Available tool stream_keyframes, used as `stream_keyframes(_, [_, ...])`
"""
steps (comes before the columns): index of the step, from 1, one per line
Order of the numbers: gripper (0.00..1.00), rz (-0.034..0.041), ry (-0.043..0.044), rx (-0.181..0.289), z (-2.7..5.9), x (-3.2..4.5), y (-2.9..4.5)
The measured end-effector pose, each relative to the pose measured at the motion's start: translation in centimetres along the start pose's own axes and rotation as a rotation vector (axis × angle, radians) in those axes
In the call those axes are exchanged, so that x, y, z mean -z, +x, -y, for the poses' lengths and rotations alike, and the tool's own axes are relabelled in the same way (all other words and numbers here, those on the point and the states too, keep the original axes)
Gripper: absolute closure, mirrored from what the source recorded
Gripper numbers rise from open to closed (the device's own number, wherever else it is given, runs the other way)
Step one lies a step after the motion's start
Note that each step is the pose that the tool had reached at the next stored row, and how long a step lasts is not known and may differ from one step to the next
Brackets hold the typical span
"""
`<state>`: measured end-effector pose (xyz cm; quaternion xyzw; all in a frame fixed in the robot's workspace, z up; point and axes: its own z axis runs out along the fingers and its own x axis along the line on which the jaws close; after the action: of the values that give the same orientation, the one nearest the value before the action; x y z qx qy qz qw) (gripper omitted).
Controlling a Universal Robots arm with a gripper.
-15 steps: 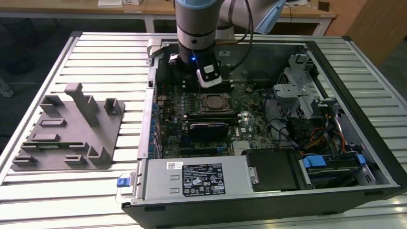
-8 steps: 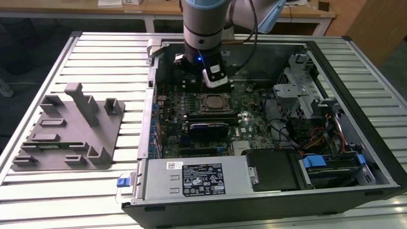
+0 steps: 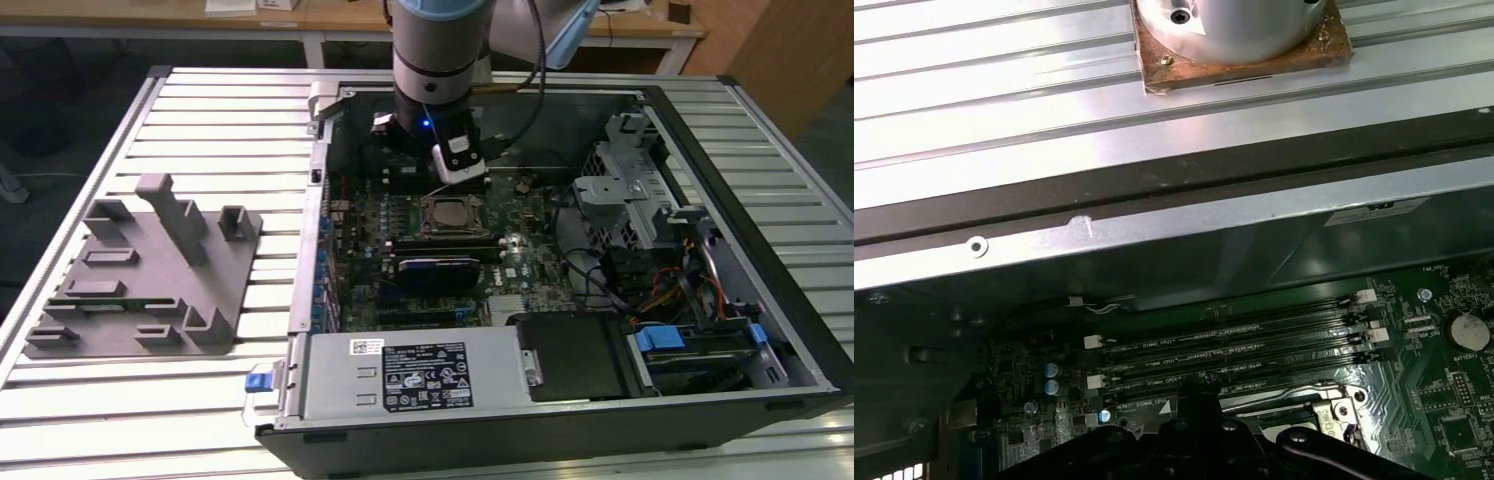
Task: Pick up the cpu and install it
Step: 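Install the first cpu locking lever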
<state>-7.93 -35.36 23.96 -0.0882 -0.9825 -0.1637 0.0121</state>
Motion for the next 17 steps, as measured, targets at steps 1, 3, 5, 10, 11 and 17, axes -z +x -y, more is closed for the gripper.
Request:
stream_keyframes(1, [0.89,0.0000,0.0000,0.000,0.00,0.00,0.00])
stream_keyframes(3, [0.89,0.0024,0.0000,0.001,0.00,0.00,-0.01])
stream_keyframes(5, [0.89,0.0147,-0.0002,0.005,0.00,0.00,-0.01])
stream_keyframes(10, [0.89,0.0635,-0.0084,0.022,0.02,-0.07,-0.01])
stream_keyframes(11, [0.89,0.0729,-0.0102,0.025,0.03,-0.09,-0.01])
stream_keyframes(17, [0.89,0.0833,-0.0216,0.021,0.28,-0.57,-0.05])
